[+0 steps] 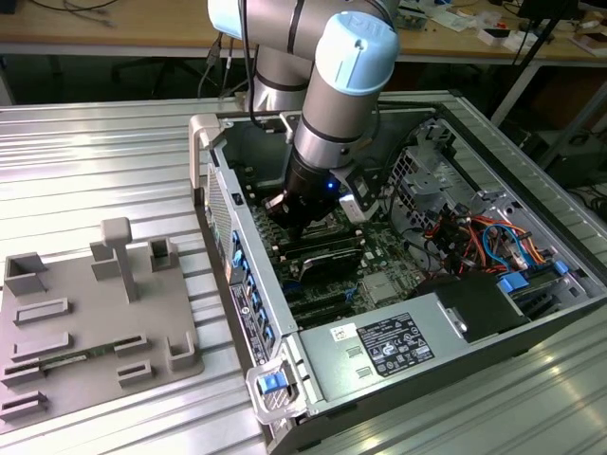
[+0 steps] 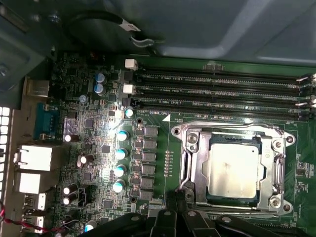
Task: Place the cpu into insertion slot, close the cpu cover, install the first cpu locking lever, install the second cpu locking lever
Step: 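Install the second cpu locking lever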
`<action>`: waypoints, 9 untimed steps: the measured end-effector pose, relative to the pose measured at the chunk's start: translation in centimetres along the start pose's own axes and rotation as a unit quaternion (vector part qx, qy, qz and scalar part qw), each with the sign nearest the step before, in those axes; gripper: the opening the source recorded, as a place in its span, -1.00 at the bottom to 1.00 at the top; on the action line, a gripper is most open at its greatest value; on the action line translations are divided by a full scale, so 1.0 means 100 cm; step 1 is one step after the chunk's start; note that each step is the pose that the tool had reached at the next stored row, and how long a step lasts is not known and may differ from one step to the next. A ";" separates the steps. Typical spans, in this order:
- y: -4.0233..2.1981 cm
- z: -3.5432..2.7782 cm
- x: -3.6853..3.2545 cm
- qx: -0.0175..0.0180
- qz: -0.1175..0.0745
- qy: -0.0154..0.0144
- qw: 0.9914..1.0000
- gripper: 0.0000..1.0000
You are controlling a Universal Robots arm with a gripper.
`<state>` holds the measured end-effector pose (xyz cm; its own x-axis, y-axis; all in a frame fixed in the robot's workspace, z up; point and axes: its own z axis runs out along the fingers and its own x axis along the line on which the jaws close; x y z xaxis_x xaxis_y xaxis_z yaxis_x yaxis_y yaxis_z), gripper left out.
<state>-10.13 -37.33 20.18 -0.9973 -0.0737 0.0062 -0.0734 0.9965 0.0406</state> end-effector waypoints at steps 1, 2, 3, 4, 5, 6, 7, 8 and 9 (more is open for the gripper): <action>0.0000 -0.0002 0.0000 0.001 0.000 0.000 1.000 -0.79; 0.0001 -0.0005 -0.0001 0.001 0.000 0.000 1.000 -0.79; 0.0001 -0.0012 -0.0001 0.002 0.000 0.000 1.000 -0.79; 0.0002 -0.0021 -0.0002 0.003 0.000 0.000 1.000 -0.79; 0.0001 -0.0024 -0.0001 0.008 0.000 0.000 1.000 -0.79; 0.0001 -0.0024 0.0000 0.014 0.000 0.001 1.000 -0.79; 0.0000 -0.0032 -0.0001 0.018 0.000 0.001 1.000 -0.79; 0.0000 -0.0040 -0.0001 0.019 0.000 0.001 1.000 -0.79; 0.0003 -0.0041 0.0000 0.019 0.000 0.001 1.000 -0.79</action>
<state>-10.13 -37.32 20.58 -0.9973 -0.0735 0.0089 -0.0734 0.9973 0.0030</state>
